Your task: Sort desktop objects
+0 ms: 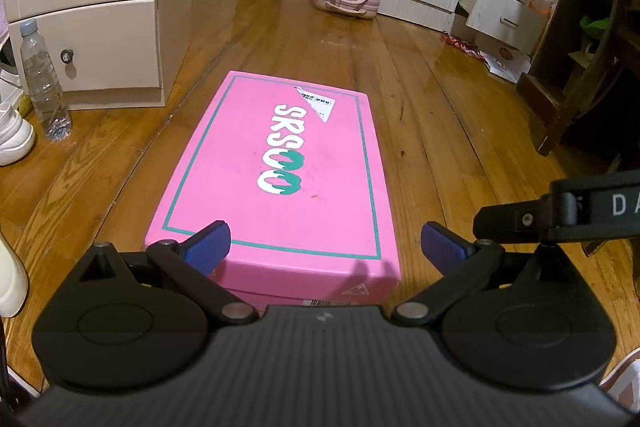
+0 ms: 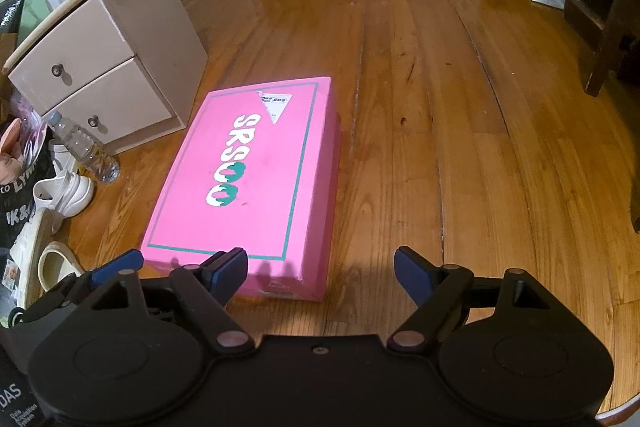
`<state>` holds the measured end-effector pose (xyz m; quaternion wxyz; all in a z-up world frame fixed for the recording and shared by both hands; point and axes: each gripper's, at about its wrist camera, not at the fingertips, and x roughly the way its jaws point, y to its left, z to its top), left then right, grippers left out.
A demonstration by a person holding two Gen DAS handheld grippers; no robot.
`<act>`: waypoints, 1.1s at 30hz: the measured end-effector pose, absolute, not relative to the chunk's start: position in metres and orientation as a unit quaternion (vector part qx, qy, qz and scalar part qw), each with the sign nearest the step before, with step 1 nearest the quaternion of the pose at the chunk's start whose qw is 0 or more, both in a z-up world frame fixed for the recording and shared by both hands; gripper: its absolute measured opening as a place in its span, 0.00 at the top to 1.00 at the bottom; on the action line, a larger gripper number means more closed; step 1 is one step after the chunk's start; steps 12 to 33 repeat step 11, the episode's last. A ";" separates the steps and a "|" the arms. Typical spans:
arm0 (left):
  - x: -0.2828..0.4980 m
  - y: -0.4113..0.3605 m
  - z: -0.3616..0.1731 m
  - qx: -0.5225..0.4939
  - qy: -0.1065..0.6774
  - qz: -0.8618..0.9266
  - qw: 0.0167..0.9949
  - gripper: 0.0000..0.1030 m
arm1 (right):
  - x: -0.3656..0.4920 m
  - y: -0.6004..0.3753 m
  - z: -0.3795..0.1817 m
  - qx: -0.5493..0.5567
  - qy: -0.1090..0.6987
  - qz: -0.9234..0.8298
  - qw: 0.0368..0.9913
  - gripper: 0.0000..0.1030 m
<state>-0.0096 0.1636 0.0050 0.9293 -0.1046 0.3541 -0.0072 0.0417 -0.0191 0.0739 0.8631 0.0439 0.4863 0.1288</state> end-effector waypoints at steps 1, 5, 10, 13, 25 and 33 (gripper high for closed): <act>-0.009 0.164 0.005 -0.104 0.355 -0.009 0.929 0.00 | 0.041 -0.019 0.074 0.042 0.486 0.127 0.864 0.18; -0.008 0.162 0.005 -0.107 0.363 -0.015 0.926 0.00 | 0.039 -0.018 0.076 0.029 0.483 0.120 0.867 0.18; -0.007 0.161 0.004 -0.098 0.366 -0.018 0.925 0.00 | 0.038 -0.019 0.074 0.033 0.489 0.116 0.864 0.18; -0.007 0.162 0.004 -0.099 0.367 -0.020 0.925 0.00 | 0.037 -0.019 0.074 0.031 0.488 0.116 0.865 0.18; -0.007 0.162 0.004 -0.099 0.367 -0.020 0.925 0.00 | 0.037 -0.019 0.074 0.031 0.488 0.116 0.865 0.18; -0.007 0.162 0.004 -0.099 0.367 -0.020 0.925 0.00 | 0.037 -0.019 0.074 0.031 0.488 0.116 0.865 0.18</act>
